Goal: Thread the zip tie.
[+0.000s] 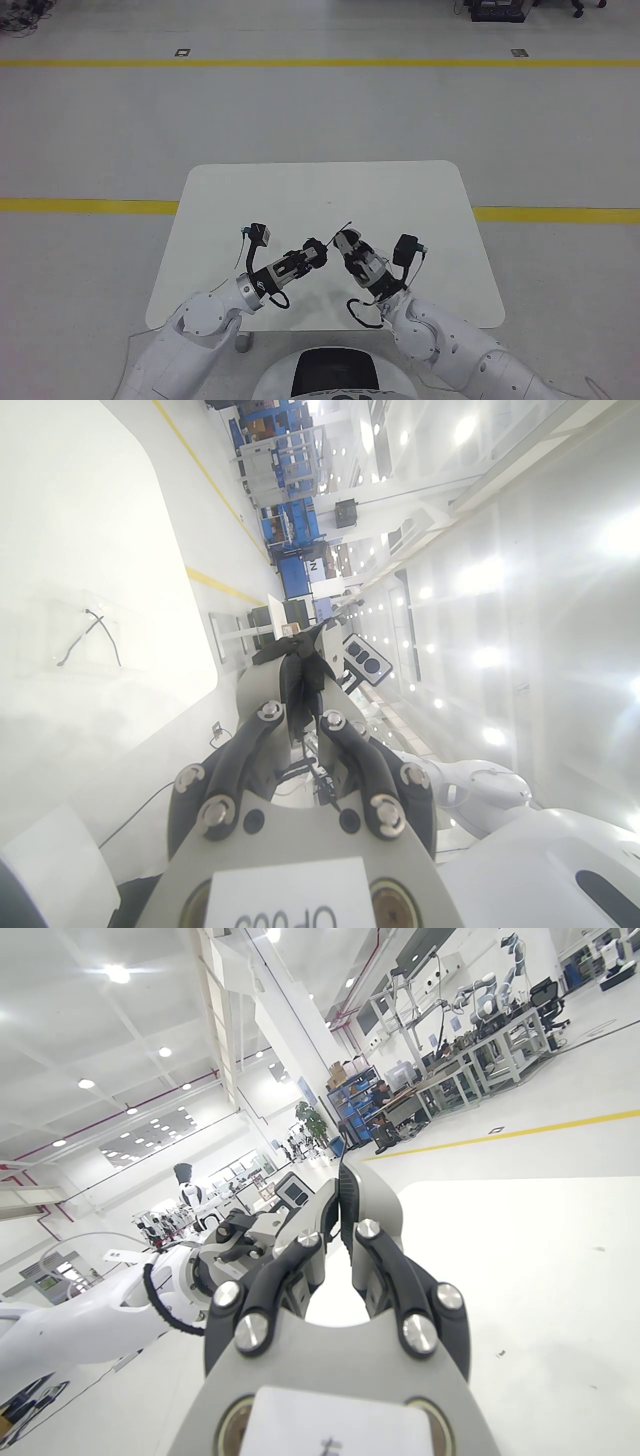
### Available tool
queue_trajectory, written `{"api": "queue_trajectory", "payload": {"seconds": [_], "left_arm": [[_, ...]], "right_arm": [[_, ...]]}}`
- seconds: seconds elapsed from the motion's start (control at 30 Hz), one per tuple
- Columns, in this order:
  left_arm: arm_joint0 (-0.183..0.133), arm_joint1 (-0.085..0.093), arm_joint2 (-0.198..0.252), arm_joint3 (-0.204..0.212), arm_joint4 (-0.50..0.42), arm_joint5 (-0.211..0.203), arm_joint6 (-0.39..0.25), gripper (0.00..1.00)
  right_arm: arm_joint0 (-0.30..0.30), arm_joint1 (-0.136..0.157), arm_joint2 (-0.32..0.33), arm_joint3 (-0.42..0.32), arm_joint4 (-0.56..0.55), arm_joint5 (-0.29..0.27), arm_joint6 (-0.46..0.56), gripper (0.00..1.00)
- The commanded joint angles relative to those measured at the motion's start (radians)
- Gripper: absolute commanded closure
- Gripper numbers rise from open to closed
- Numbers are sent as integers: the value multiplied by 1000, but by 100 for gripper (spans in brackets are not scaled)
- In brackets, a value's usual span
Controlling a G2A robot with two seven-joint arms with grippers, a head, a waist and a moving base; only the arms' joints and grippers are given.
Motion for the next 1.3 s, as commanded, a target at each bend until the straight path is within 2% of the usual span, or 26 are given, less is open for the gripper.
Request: {"api": "queue_trajectory", "payload": {"seconds": [0.0, 0.27, 0.73, 1.1, 1.27], "left_arm": [[0, 0, 0, 0, 0, 0, 0, 100], [0, 0, 0, 0, 0, 0, 0, 100], [0, 0, 0, 0, 0, 0, 0, 100], [0, 0, 0, 0, 0, 0, 0, 100], [0, 0, 0, 0, 0, 0, 0, 100]], "right_arm": [[0, -1, -1, -3, -3, 0, 0, 100], [-8, 3, -13, -22, -22, 0, -77, 100], [26, 0, -66, 16, 105, 0, -25, 100], [49, 12, -103, -1, 88, 0, -82, 100], [61, 19, -122, 11, 106, 0, -75, 100]]}}
